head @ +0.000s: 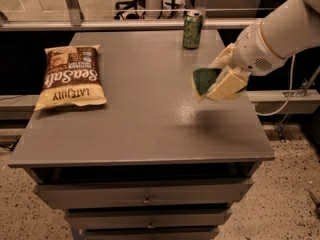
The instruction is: Move sponge near green can
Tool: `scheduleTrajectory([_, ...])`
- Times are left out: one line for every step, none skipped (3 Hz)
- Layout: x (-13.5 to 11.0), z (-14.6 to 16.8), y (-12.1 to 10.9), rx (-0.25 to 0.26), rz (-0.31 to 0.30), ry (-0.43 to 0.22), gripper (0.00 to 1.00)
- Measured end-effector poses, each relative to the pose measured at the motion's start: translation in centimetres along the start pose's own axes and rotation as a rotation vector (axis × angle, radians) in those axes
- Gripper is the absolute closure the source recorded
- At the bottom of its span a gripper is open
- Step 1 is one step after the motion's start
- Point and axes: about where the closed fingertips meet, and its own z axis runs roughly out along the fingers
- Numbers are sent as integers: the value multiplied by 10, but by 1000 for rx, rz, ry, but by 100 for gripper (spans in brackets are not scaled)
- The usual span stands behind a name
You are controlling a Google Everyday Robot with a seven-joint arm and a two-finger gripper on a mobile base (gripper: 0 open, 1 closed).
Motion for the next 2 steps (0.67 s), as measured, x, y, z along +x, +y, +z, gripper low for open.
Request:
scheduleTrajectory([2, 10, -22, 46, 8, -1, 100])
scheduleTrajectory([10, 36, -67, 108, 23, -19, 100])
